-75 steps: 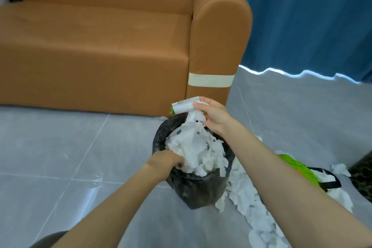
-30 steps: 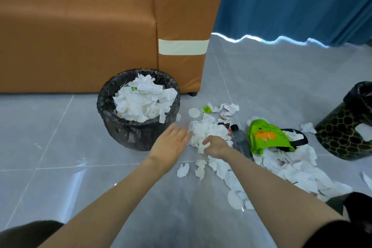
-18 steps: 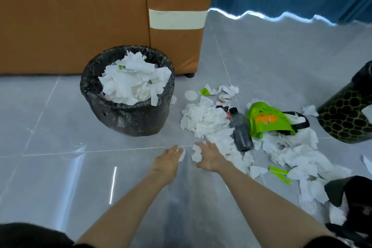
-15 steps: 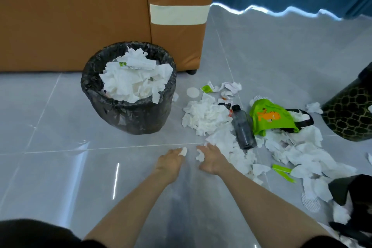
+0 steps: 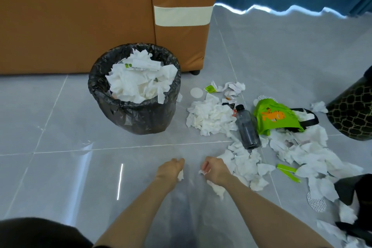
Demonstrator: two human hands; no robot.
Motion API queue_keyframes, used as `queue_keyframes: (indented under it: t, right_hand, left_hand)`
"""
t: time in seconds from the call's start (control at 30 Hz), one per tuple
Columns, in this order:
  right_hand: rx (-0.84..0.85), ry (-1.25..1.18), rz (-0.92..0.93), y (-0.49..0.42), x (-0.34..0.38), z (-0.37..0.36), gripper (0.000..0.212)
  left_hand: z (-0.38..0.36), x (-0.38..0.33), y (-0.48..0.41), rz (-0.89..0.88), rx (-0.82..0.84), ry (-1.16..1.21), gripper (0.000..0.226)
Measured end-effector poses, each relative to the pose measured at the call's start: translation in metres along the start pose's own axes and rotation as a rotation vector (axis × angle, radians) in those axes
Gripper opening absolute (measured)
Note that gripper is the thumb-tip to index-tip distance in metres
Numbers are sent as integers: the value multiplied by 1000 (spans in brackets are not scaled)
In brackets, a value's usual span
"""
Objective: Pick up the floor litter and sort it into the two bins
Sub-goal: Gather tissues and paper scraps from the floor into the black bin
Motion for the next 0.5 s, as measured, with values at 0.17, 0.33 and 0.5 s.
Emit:
queue_keyframes:
  t: [0.17, 0.33, 0.5]
  right_hand:
    - [-127, -281, 79, 0, 48, 55, 28]
    - [-236, -605, 248, 20, 117, 136, 27]
    - [-189, -866, 415, 41, 190, 189, 34]
  left_hand:
    - [33, 1, 3, -34, -176, 162, 29]
    - [127, -12, 19, -110, -430, 375, 23]
    - [223, -15, 57, -194, -642, 477, 19]
Point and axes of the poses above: each hand's wrist, its own y-axis away from the middle knuckle, its own z-axis out of the back of the hand, x = y × z, the point moved 4 cm from there along -y, towards the middle knuckle, and after that the axes turned 2 degrees about x, right-handed, at the moved point
